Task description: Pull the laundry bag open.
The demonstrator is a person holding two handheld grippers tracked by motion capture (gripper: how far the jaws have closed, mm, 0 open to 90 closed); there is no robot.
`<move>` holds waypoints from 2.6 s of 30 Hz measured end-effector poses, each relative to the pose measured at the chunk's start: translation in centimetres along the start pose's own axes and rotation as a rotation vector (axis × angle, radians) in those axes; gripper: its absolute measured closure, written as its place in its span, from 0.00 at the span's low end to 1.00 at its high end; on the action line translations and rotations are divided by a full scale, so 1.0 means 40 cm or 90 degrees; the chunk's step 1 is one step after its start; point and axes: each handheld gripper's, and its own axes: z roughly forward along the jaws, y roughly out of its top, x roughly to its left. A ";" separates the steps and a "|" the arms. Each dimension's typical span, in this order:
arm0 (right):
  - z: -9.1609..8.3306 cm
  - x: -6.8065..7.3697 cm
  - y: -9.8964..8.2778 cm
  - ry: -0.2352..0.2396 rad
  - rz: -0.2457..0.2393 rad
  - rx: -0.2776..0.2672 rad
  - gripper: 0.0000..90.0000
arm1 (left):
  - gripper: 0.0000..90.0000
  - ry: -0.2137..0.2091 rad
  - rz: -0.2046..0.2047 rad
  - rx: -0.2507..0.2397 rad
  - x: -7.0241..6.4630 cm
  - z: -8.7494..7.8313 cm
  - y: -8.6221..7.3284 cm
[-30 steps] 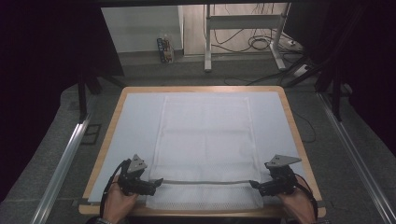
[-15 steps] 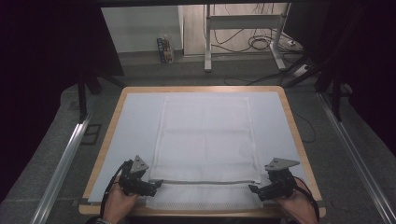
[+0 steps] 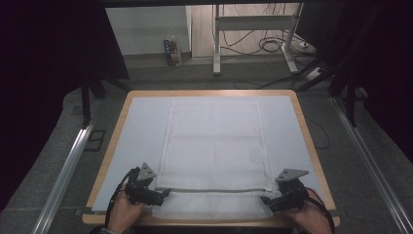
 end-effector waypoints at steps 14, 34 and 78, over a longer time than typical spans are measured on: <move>-0.008 0.027 0.000 -0.005 -0.023 0.002 0.51 | 0.00 0.002 0.016 0.006 -0.010 0.005 0.003; -0.021 0.034 0.005 0.003 -0.089 -0.015 0.87 | 0.02 -0.006 0.036 0.005 -0.029 0.011 0.020; -0.052 0.048 0.004 -0.030 -0.062 -0.055 0.93 | 0.03 -0.119 0.023 -0.028 -0.093 0.049 0.123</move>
